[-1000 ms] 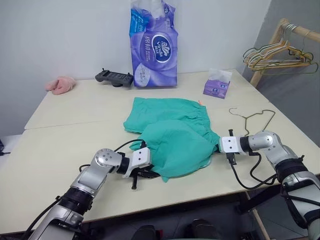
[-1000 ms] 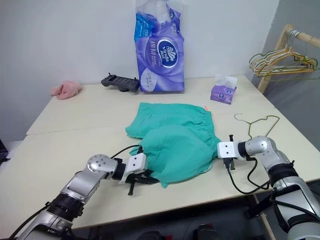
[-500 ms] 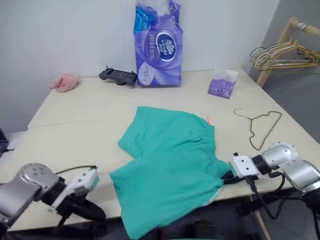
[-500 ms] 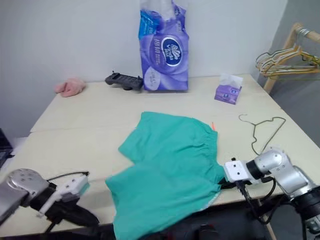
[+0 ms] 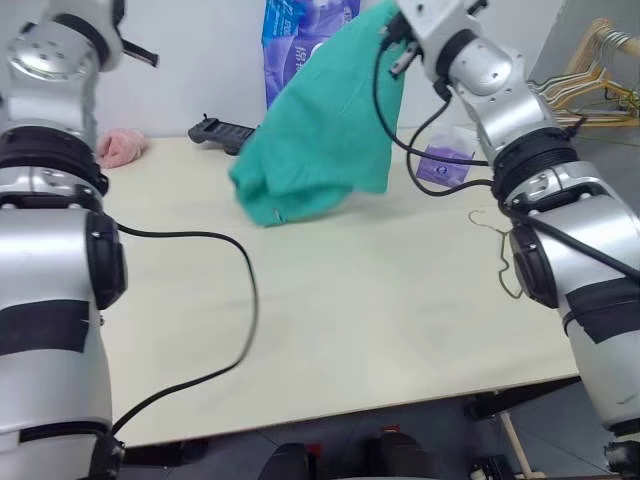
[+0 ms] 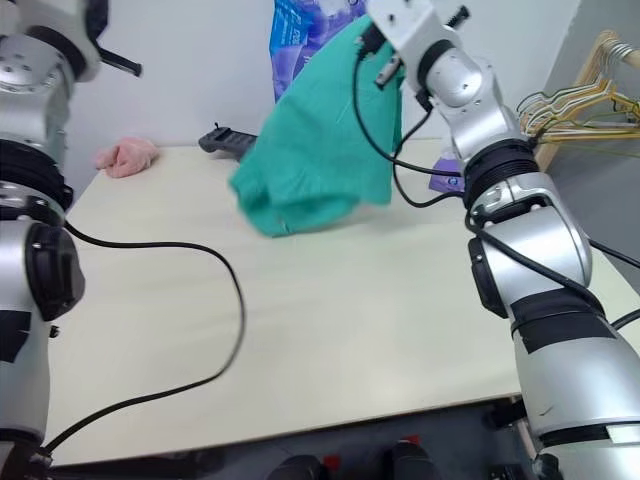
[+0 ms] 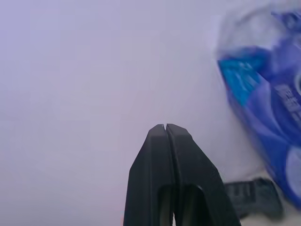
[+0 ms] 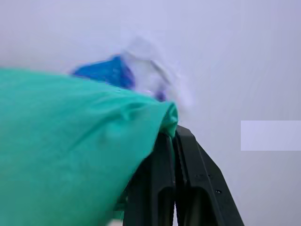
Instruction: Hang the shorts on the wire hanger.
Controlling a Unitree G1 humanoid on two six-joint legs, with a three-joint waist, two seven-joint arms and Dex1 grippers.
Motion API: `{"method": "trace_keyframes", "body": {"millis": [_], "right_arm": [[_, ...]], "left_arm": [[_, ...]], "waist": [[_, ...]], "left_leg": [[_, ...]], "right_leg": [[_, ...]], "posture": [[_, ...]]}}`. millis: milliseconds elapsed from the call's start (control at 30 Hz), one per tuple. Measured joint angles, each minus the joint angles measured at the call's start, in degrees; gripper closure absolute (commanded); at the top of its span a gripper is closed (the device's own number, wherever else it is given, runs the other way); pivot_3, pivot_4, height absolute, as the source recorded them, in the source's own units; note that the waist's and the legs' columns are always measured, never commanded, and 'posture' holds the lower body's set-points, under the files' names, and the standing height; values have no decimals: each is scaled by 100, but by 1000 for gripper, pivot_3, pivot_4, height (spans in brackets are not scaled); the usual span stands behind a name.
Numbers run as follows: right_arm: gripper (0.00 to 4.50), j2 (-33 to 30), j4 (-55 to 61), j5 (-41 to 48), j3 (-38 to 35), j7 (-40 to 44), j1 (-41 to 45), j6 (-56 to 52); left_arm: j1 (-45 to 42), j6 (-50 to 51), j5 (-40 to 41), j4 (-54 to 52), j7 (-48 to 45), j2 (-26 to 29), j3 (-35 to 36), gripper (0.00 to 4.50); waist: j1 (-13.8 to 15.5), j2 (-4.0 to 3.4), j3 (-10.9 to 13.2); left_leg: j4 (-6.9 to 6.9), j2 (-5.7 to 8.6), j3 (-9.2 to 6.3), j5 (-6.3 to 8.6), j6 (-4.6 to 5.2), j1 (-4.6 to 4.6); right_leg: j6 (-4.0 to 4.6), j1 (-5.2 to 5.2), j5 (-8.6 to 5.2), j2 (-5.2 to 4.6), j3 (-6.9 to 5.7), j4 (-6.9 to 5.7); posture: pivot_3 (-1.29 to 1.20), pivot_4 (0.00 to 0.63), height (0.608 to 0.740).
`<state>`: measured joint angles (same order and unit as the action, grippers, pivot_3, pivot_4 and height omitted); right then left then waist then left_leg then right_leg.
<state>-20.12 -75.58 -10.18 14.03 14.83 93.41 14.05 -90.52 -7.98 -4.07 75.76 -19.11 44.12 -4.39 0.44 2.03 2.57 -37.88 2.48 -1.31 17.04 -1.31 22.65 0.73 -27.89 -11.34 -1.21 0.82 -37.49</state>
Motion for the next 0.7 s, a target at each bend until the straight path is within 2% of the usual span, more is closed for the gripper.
{"method": "trace_keyframes", "body": {"millis": [67, 167, 267, 433, 500, 600, 700], "right_arm": [[4500, 44, -131, -45, -65, 151, -205, 50], [4500, 290, -165, -166, -62, 567, -721, 173], [4500, 290, -167, -215, -74, 912, -1094, 217], [4500, 280, -18, -216, -98, 1520, -1644, 273], [4500, 289, 88, -237, -84, 1679, -1801, 152], [4500, 329, 306, -314, -39, 1888, -1870, -23], [4500, 432, 839, -196, -130, 2183, -1883, -499]], "left_arm": [[169, -27, -73, 94, -299, 8, 49, 4471], [717, -159, -95, 164, -848, -244, 95, 4471], [1117, -274, -81, 148, -1443, -287, 170, 4471], [1881, -457, 51, -175, -2720, -342, 299, 4471], [2321, -258, 317, -613, -3686, -403, 385, 4471], [3220, 281, 725, -1723, -5004, -507, 339, 4471], [4425, 559, 1062, -3072, -5293, -924, 295, 4471]], "waist": [[-46, -3, -1], [-72, -1, 9], [-68, -1, 12], [-73, -1, 12], [-68, -4, 11], [-91, -5, 10], [-80, -7, 9]], "left_leg": [[10, -4, -3, 4, 10, 16], [-9, -10, -7, -11, 55, 20], [-28, -13, -6, -24, 76, 6], [-26, -13, 3, -15, 111, -136], [-21, -17, -3, -14, 113, -195], [-34, -21, -1, -15, 112, -190], [-43, -24, -9, -18, 105, -174]], "right_leg": [[-27, 25, -14, 6, -10, 64], [-62, 34, -10, 14, -17, 49], [-61, 37, -6, 15, -18, 21], [-55, 152, -3, 19, -3, -41], [-54, 214, -6, 27, -7, -38], [-54, 212, -7, 30, 0, -50], [-54, 203, -7, 27, -4, -53]], "posture": [[123, 0, 740], [127, 0, 740], [121, 0, 740], [113, 0, 740], [109, 0, 740], [105, 0, 740], [92, 0, 740]]}}
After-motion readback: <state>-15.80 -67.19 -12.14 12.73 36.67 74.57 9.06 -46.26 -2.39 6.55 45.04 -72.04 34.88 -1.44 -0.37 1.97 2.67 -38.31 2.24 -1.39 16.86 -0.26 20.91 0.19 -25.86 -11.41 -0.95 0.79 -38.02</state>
